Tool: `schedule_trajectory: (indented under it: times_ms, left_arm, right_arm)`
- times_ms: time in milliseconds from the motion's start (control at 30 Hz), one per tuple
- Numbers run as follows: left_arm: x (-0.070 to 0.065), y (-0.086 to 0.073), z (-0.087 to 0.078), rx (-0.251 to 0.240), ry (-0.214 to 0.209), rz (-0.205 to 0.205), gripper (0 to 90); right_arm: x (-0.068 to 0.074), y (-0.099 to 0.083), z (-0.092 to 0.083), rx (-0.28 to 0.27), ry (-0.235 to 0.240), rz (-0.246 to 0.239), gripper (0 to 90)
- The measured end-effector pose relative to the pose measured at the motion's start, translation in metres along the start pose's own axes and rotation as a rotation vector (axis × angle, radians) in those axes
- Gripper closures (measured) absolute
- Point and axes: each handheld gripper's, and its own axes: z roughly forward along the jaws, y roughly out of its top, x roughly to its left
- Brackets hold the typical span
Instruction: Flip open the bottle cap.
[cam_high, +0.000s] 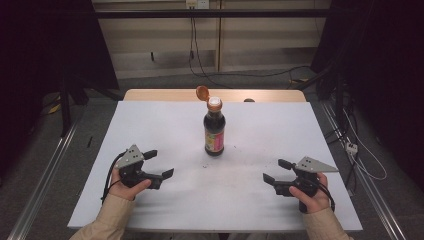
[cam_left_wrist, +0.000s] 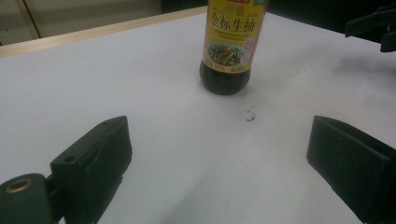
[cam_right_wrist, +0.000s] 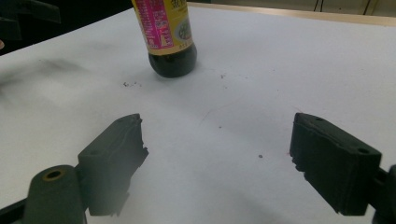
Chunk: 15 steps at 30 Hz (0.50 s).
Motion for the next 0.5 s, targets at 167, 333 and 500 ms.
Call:
schedule_trajectory:
  times_ms: [167,333,500]
  left_arm:
    - [0.003,-0.004,-0.006,-0.004,-0.006,-0.016,6.4]
    - [0.006,-0.009,-0.013,-0.003,0.011,-0.023,6.4]
    - [0.011,-0.013,-0.021,-0.005,0.022,-0.034,6.4]
  right_arm:
    - [0.000,-0.003,-0.002,0.004,0.001,-0.004,16.7]
    - [0.000,-0.004,-0.004,0.005,-0.001,-0.006,16.7]
    - [-0.001,-0.006,-0.006,0.005,-0.005,-0.011,16.7]
